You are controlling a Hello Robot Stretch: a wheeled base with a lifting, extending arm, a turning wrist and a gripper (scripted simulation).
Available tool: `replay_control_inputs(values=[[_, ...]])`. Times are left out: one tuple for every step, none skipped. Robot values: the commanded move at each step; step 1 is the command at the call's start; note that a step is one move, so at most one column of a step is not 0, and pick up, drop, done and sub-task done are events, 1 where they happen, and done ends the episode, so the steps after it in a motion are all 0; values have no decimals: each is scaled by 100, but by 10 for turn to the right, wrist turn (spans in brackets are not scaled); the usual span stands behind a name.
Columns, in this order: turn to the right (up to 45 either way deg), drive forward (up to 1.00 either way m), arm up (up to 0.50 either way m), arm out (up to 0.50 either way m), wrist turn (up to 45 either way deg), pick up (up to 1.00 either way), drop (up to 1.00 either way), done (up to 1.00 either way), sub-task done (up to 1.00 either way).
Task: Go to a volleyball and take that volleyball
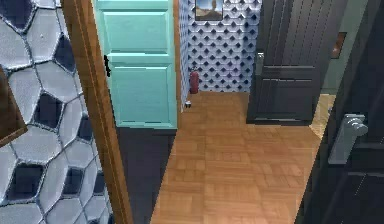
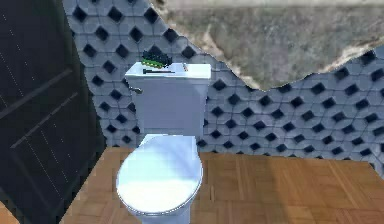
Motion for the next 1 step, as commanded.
replay_control_inputs(values=[[0,40,0,0,0,0,0,0,0]])
